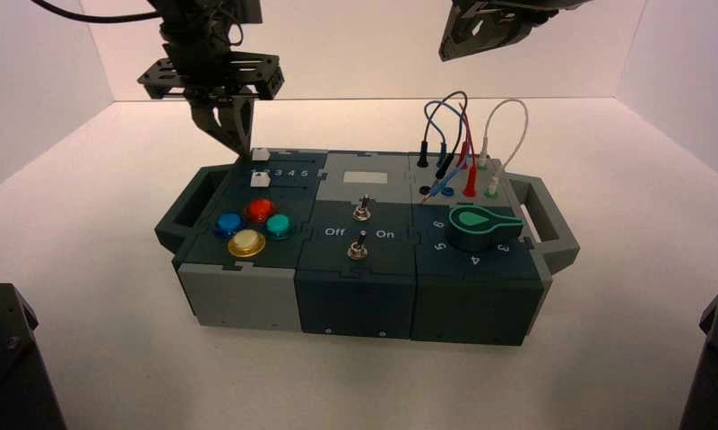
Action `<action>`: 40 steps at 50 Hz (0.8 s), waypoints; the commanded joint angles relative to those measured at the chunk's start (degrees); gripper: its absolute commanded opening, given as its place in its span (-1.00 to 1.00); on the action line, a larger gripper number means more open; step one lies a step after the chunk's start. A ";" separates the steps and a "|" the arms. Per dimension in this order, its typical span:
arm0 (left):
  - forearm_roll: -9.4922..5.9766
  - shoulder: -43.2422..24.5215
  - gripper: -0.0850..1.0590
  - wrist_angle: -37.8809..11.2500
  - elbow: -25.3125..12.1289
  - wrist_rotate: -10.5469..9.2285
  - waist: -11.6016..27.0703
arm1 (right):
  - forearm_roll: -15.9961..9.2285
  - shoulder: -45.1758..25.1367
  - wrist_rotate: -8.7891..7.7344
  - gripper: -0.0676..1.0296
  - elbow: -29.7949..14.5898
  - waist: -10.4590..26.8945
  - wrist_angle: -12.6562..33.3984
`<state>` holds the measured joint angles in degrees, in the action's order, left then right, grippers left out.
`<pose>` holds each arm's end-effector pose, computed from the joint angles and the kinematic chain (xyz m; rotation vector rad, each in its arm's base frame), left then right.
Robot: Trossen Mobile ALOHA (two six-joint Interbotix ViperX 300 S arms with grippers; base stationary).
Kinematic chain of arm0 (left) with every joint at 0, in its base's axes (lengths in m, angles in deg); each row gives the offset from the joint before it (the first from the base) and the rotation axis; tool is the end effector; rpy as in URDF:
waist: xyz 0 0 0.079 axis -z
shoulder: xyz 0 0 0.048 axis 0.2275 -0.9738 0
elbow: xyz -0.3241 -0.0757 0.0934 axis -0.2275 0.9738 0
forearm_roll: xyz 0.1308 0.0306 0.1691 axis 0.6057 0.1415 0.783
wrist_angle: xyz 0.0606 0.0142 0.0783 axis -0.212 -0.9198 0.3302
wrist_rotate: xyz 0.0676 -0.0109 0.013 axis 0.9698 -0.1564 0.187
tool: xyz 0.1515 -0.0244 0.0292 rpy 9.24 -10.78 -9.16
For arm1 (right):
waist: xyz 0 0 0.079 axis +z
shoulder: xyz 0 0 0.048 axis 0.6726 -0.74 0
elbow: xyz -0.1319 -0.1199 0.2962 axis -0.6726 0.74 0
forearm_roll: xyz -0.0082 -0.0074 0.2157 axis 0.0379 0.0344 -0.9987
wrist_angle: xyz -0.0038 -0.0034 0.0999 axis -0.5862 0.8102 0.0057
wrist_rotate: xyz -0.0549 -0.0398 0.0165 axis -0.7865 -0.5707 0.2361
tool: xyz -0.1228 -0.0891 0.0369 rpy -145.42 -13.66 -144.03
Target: Move the top slider to position 5.
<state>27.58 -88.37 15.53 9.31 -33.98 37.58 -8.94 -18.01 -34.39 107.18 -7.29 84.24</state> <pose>0.3248 -0.1568 0.0163 0.1226 1.3211 -0.2914 0.2892 0.2047 0.1408 -0.1774 0.7435 0.5690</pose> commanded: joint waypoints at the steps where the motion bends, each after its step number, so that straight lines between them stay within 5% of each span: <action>1: -0.09 0.26 -0.91 0.35 -1.67 -0.44 1.23 | 0.09 0.62 -0.09 -0.92 -1.32 0.35 -0.26; 40: -1.32 -3.43 -0.91 0.00 -3.34 -1.23 5.89 | 0.18 0.62 -0.18 -0.92 -1.23 0.35 -0.44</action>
<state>26.62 -91.53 15.71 6.32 -34.86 42.33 -8.85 -18.01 -34.48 107.18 -7.38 84.24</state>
